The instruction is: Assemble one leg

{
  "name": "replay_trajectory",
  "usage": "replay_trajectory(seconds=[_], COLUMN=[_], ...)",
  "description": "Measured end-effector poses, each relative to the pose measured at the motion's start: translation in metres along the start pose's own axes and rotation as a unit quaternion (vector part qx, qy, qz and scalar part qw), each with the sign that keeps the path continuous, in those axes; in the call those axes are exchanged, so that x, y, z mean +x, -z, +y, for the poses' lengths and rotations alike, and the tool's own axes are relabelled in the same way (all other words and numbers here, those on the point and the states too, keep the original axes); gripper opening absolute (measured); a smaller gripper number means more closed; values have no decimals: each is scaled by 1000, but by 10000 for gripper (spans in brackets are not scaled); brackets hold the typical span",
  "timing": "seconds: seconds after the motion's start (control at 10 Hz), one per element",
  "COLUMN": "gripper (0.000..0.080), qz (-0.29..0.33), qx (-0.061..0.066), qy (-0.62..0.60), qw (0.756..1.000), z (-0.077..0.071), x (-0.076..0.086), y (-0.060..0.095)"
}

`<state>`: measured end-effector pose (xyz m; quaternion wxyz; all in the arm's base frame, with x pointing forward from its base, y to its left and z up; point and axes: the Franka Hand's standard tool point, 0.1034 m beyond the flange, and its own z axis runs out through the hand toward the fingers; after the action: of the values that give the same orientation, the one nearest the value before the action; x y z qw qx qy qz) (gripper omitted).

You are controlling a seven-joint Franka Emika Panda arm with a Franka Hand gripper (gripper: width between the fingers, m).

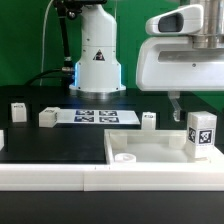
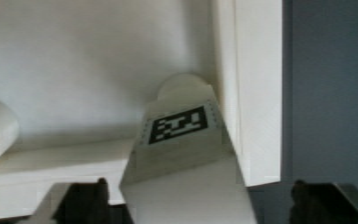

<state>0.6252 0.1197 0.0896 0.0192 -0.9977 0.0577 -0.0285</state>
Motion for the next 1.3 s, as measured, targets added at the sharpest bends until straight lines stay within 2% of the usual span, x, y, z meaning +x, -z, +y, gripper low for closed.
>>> replay_trajectory(seconds=[0.1,0.4,0.6,0.8,0.9,1.2,1.3], gripper=[286,288,288,288,290,291,291], qz=[0,0,2,6,5,6,5], qx=[0,0,2,2,4,2,4], qy=[0,-11,-135,-267,-318,-502,-585], qw=[1000,1000,991,964,948,865,811], z=[0,0,0,1,1,-3,-5], x=[0,0,0,-1,-1,-3,-4], y=[0,0,0,0,-1,-1,-1])
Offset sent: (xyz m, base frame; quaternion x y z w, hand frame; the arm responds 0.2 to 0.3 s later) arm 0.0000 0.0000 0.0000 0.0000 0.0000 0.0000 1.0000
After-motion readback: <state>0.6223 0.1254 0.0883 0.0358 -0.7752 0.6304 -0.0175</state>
